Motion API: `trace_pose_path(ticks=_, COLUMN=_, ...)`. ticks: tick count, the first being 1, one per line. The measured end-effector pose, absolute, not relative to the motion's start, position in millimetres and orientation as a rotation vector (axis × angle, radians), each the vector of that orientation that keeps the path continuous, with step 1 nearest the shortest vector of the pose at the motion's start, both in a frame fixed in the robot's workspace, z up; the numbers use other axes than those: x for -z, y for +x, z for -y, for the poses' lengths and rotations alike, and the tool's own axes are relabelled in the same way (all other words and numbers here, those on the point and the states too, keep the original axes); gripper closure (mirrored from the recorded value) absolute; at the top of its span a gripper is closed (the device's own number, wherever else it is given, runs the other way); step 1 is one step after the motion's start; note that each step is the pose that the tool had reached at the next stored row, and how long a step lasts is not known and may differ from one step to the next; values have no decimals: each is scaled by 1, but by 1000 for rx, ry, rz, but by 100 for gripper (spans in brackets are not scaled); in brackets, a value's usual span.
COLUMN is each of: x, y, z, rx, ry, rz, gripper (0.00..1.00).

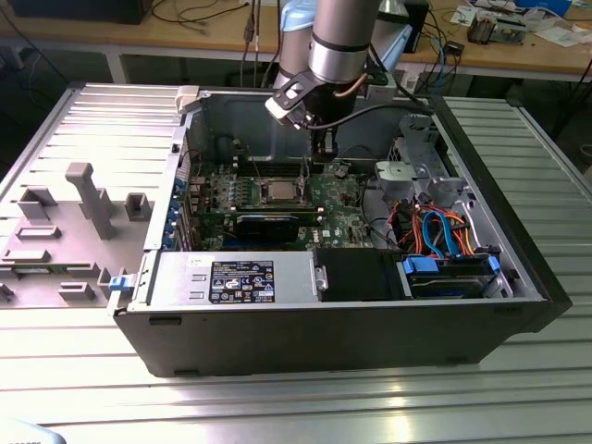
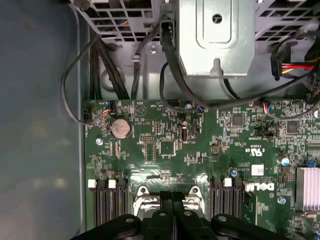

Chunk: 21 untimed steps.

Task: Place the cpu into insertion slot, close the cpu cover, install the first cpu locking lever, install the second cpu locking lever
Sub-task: 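Close the cpu cover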

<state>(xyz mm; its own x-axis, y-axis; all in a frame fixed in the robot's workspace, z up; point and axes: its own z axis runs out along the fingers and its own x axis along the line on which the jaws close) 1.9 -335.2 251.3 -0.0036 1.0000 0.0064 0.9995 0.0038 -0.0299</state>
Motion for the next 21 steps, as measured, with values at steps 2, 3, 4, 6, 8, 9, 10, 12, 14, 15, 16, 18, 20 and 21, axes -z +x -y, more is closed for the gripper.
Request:
trace_pose_path(ticks=2, x=-251, y=-2, z=335, rx=-25, ry=-2198, rz=2208, gripper=89)
trace_pose_path(ticks=3, x=-250, y=-4, z=335, rx=-25, ry=-2198, rz=2208, gripper=89)
trace_pose_path(ticks=4, x=-250, y=-5, z=335, rx=-25, ry=-2198, rz=2208, gripper=89)
trace_pose_path(ticks=6, x=-248, y=-8, z=335, rx=-24, ry=-2197, rz=2208, gripper=89)
trace_pose_path(ticks=8, x=-244, y=-15, z=335, rx=-20, ry=-2193, rz=2208, gripper=89)
trace_pose_path(ticks=9, x=-240, y=-20, z=335, rx=-18, ry=-2191, rz=2209, gripper=89)
trace_pose_path(ticks=10, x=-238, y=-23, z=335, rx=-17, ry=-2189, rz=2209, gripper=89)
trace_pose_path(ticks=12, x=-231, y=-30, z=335, rx=-15, ry=-2186, rz=2211, gripper=89)
trace_pose_path(ticks=14, x=-227, y=-33, z=335, rx=-15, ry=-2180, rz=2216, gripper=89)
trace_pose_path(ticks=15, x=-226, y=-36, z=335, rx=-14, ry=-2177, rz=2218, gripper=89)
trace_pose_path(ticks=16, x=-224, y=-39, z=335, rx=-14, ry=-2176, rz=2220, gripper=89)
trace_pose_path(ticks=18, x=-223, y=-47, z=335, rx=-14, ry=-2173, rz=2223, gripper=89)
trace_pose_path(ticks=20, x=-220, y=-53, z=335, rx=-13, ry=-2171, rz=2223, gripper=89)
trace_pose_path(ticks=21, x=-219, y=-54, z=335, rx=-13, ry=-2170, rz=2224, gripper=89)
